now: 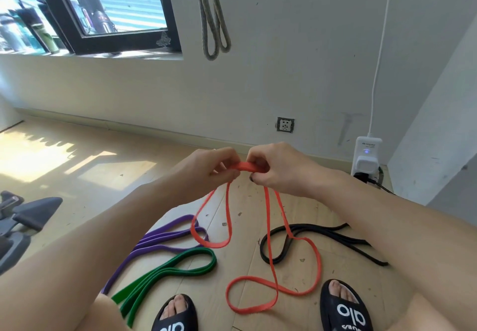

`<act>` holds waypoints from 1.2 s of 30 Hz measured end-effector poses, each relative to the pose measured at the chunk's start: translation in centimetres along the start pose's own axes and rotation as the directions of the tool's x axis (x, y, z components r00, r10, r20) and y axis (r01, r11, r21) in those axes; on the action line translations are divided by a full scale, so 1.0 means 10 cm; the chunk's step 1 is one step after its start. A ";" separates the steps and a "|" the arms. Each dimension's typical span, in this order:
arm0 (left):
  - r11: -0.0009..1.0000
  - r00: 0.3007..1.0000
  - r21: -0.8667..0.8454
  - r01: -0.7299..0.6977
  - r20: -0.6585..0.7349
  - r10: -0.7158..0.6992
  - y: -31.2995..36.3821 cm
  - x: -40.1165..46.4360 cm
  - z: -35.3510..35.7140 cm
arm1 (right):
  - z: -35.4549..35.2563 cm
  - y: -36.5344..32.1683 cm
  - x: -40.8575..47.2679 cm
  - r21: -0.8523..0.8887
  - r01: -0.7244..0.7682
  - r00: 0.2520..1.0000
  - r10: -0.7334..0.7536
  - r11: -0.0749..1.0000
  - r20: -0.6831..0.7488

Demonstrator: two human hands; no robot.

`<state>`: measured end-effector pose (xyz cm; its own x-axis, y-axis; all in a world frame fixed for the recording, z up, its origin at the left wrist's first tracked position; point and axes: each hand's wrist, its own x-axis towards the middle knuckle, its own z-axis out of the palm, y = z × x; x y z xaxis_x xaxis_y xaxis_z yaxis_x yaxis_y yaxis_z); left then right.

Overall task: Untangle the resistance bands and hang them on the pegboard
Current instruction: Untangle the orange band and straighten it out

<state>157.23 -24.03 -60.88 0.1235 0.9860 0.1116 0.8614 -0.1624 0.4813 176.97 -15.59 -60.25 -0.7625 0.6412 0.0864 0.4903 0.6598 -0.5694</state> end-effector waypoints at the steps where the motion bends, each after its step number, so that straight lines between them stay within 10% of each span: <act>1: 1.000 1.000 0.002 0.011 0.001 -0.011 0.01 0.00 -0.01 | 0.00 0.01 0.01 -0.001 -0.006 1.000 0.006 1.000 -0.003; 17: 0.995 0.998 -0.077 0.065 -0.010 -0.066 0.02 -0.02 0.01 | 0.04 -0.13 0.08 -0.050 0.127 0.989 -0.131 0.991 -0.067; 26: 0.985 0.984 -0.040 0.171 -0.052 -0.173 -0.09 -0.08 -0.16 | -0.07 0.10 0.03 -0.149 -0.091 0.992 0.103 0.985 0.076; 33: 0.930 0.925 0.236 0.282 0.192 -0.329 -0.35 -0.15 -0.09 | -0.10 0.07 0.02 -0.093 -0.056 0.998 0.055 0.994 -0.012; 36: 0.977 0.960 -0.001 0.215 0.186 -0.211 -0.21 -0.15 0.00 | -0.05 -0.11 0.04 -0.030 0.047 0.997 -0.049 0.998 -0.065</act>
<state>155.21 -25.12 -62.09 0.0281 0.9874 -0.1558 0.8672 0.0535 0.4952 176.36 -15.82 -59.18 -0.7565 0.6324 0.1667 0.4666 0.7005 -0.5400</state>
